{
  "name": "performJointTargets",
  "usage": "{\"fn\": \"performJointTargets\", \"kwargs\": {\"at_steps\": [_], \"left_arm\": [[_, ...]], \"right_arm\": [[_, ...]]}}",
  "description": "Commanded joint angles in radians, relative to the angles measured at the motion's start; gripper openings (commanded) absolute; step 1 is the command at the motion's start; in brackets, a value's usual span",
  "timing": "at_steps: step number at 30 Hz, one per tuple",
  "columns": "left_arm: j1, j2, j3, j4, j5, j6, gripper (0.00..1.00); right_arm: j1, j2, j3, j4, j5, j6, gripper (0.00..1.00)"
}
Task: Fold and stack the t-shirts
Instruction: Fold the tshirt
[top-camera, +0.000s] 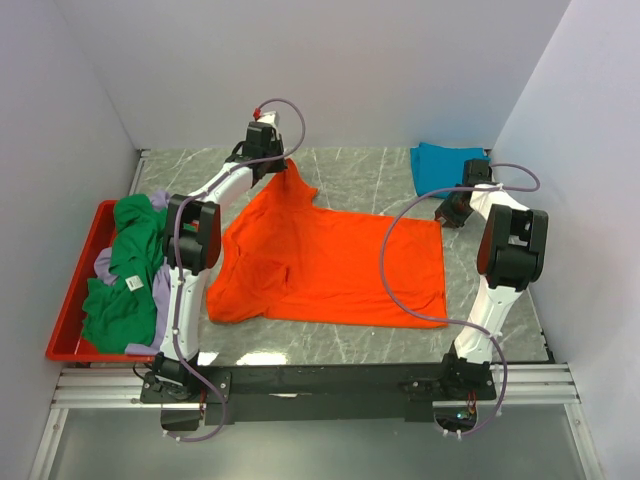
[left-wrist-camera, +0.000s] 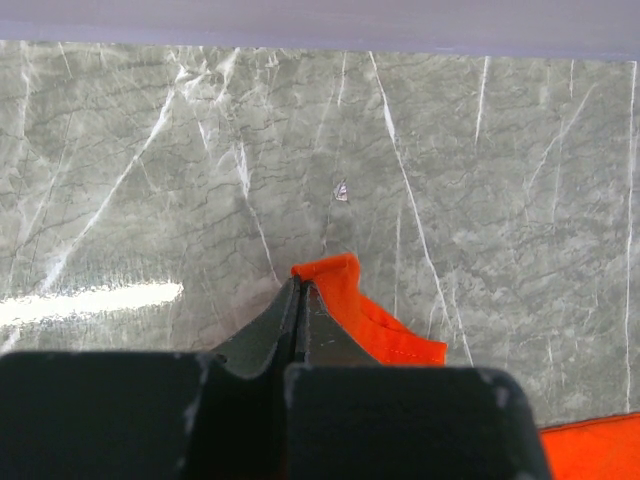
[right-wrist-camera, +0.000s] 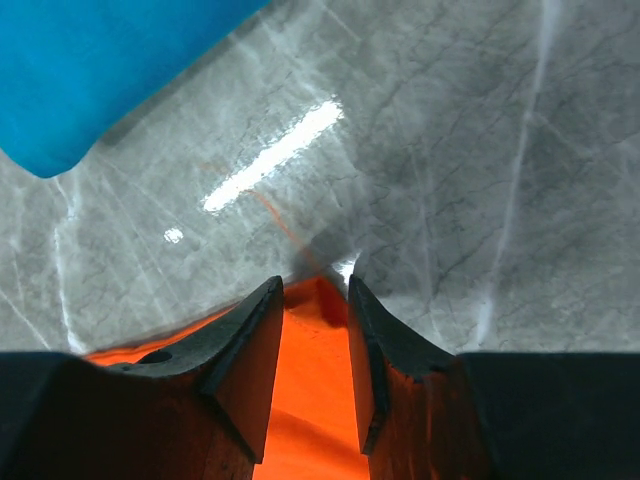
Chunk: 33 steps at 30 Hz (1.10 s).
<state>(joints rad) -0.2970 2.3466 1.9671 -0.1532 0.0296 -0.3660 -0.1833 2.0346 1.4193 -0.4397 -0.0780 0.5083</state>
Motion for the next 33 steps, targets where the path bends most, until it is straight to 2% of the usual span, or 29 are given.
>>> {"fn": "performJointTargets", "kwargs": {"at_steps": [1, 5, 10, 18, 33], "left_arm": [[-0.001, -0.063, -0.001, 0.040, 0.013, -0.014, 0.00], [-0.001, -0.056, 0.009, 0.038, 0.024, -0.019, 0.00], [-0.001, -0.067, 0.004, 0.030, 0.023, -0.027, 0.00], [-0.001, -0.127, -0.048, 0.035, 0.006, -0.042, 0.00], [-0.016, -0.282, -0.194, 0.026, -0.022, -0.067, 0.00]], "right_arm": [[-0.002, -0.044, 0.003, -0.002, 0.034, 0.004, 0.40], [0.002, -0.025, 0.009, -0.007, 0.014, 0.004, 0.37], [0.005, -0.027, 0.000, -0.004, -0.008, 0.009, 0.26], [0.004, -0.079, -0.017, -0.011, 0.006, 0.015, 0.00], [0.004, -0.197, -0.101, 0.007, 0.020, 0.025, 0.00]]}}
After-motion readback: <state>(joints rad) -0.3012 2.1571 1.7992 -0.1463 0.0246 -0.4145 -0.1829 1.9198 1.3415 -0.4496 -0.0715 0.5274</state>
